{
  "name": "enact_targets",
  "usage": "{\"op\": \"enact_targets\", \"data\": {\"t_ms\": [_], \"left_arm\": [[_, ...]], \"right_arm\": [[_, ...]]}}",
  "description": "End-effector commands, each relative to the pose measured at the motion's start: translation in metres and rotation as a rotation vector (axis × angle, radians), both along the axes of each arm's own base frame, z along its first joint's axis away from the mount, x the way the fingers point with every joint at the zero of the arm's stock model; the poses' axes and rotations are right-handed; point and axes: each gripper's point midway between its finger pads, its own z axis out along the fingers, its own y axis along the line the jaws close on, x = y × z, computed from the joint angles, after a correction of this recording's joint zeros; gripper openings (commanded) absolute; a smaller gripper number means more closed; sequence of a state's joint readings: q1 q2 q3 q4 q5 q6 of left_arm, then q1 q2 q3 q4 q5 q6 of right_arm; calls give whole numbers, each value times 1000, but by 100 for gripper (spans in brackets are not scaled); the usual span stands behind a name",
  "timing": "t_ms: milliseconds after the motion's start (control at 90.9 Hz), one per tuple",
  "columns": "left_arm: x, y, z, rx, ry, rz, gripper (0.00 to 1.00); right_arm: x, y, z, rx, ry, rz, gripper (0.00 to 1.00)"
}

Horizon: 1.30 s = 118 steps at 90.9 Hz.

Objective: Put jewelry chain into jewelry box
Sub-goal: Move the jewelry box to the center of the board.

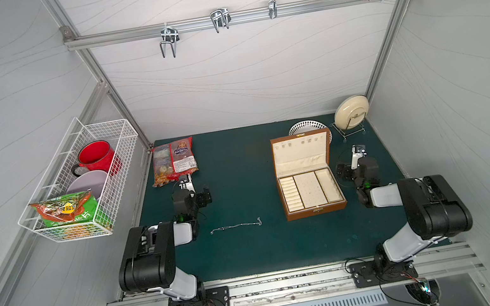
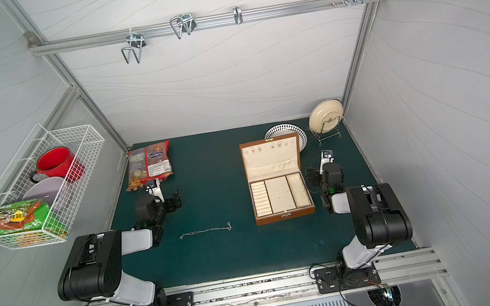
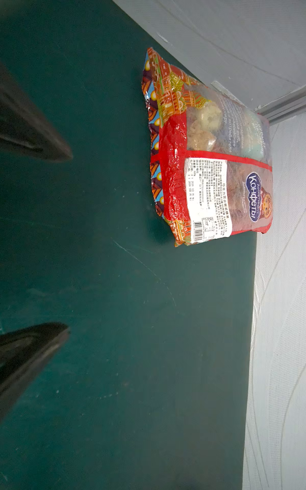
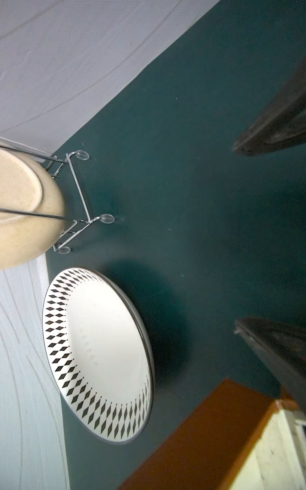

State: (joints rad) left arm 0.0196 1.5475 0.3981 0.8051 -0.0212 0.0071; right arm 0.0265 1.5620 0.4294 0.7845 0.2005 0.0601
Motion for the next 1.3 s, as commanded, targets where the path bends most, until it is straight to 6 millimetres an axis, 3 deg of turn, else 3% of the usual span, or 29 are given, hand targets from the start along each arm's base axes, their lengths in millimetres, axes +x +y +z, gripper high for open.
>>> {"op": "enact_targets", "data": {"t_ms": [0, 627, 693, 836, 968, 1034, 1144, 1288], "left_arm": [[9, 1, 14, 4, -48, -9, 100], [9, 2, 16, -7, -53, -11, 100], [12, 8, 31, -4, -66, 26, 100], [12, 44, 71, -8, 26, 266, 100], [-3, 63, 105, -142, 87, 477, 100], [-22, 69, 113, -227, 156, 597, 100], [-31, 47, 121, -285, 226, 493, 100], [-51, 11, 116, -418, 287, 343, 100]], "right_arm": [[1, 0, 6, 9, -16, 1, 99], [1, -1, 7, 5, -22, -4, 99], [-1, -9, 22, -21, -42, -64, 99], [-15, -36, 65, 35, -3, -235, 99], [-38, -47, 97, 178, -52, -355, 99], [-54, -51, 110, 278, -66, -434, 99], [-73, -50, 121, 391, -41, -493, 99], [-77, -21, 119, 456, 55, -351, 99]]}}
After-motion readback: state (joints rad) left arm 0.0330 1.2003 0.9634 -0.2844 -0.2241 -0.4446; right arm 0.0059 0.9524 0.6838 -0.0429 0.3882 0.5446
